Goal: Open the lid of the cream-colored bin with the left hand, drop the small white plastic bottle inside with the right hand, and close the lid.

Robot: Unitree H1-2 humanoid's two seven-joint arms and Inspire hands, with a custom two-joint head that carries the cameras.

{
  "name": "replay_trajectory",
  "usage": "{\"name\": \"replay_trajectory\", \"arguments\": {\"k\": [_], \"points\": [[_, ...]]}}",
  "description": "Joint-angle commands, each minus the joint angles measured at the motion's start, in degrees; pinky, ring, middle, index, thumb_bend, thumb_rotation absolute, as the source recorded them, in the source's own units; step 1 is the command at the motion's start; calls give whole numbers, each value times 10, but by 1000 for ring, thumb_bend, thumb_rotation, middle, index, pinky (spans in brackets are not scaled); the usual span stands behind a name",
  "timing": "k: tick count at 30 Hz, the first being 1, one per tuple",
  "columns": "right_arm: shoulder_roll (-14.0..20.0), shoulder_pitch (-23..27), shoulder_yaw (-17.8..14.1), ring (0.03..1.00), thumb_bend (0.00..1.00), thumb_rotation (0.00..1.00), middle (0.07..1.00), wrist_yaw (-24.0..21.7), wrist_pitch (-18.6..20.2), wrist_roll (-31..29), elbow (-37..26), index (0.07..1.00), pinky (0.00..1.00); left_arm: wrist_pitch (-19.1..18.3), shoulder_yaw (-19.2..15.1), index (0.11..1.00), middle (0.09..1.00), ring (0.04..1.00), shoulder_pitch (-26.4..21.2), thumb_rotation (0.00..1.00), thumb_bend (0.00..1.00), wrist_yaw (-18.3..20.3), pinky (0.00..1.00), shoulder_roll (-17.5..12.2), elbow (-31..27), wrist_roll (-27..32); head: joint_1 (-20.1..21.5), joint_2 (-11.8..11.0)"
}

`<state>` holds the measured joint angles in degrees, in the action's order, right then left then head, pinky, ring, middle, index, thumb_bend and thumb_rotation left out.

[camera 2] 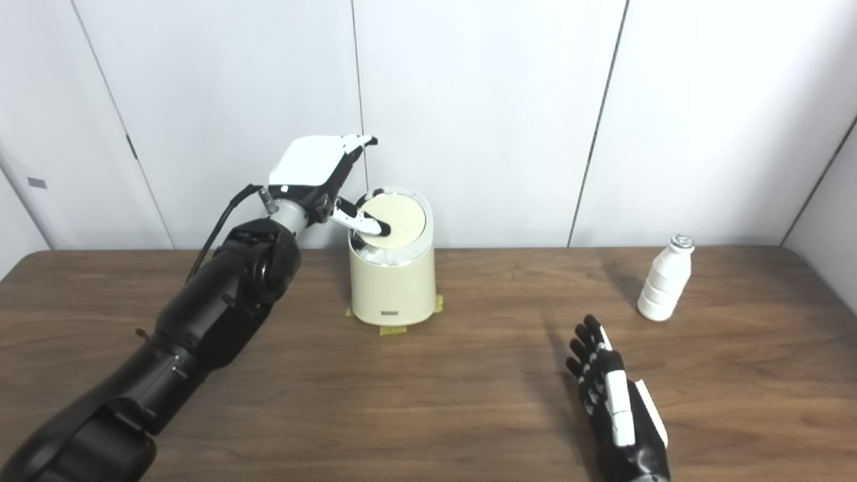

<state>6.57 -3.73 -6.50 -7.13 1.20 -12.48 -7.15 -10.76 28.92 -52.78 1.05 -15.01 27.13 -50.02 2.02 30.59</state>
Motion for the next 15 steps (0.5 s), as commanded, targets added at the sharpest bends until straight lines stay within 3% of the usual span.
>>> {"name": "replay_trajectory", "arguments": {"k": [1, 11, 15], "points": [[-1, 8, -1, 982, 684, 977, 989, 2, -22, 1, -12, 1000, 968, 5, 8, 950, 927, 937, -28, 96, 971, -7, 944, -9, 4, -26, 0, 1], [0, 10, -5, 991, 690, 961, 996, 0, -15, -9, -15, 1000, 988, 8, 30, 951, 927, 935, -30, 97, 1000, -14, 942, -12, 19, -69, 4, 3], [2, 11, -5, 990, 695, 967, 993, 0, -17, -6, -13, 1000, 981, 10, 24, 955, 926, 935, -29, 100, 1000, -7, 950, -12, 14, -60, 3, 3]]}}
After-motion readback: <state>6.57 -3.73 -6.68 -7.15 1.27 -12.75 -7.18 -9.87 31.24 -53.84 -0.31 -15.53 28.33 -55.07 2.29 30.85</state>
